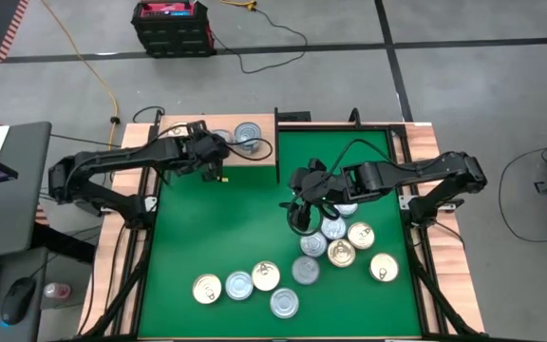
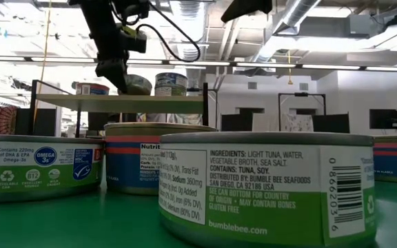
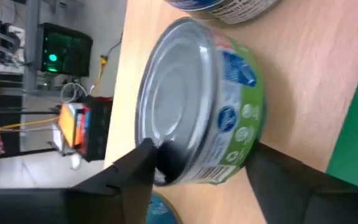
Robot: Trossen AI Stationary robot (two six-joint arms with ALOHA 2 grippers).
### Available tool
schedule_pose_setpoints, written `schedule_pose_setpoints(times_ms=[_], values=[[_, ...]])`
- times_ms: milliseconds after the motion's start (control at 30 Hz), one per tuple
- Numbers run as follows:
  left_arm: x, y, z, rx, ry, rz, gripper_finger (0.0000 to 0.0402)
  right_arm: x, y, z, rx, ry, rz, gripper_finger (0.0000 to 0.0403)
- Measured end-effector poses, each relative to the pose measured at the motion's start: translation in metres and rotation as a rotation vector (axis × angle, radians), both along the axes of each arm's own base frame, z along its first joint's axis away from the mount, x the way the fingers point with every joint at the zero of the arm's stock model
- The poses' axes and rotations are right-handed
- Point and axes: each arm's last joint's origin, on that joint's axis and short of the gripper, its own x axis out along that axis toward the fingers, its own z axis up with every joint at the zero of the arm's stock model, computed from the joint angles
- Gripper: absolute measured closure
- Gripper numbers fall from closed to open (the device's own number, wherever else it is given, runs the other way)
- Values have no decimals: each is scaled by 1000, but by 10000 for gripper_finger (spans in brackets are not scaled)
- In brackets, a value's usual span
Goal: Stack canned seafood by type on shelf
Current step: Put the green tuna can on the shelf, then stack the dark blue tuna can on top of the dark blue tuna can on the shelf
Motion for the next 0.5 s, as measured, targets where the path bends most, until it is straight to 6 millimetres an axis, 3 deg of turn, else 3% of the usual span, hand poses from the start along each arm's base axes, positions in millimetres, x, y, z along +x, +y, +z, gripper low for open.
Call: schedule_pose_setpoints(times_ms=[200,367,500], values=[[-11,-10,14,-20,-112,11,99,0,-3,0,0,1,-7,101],[-29,-22,40,-36,-279,45,85,-1,-3,-2,23,24,21,101],[-38,-41,59,-273,-467,7,92,-10,-12,-18,20,188,7,101]])
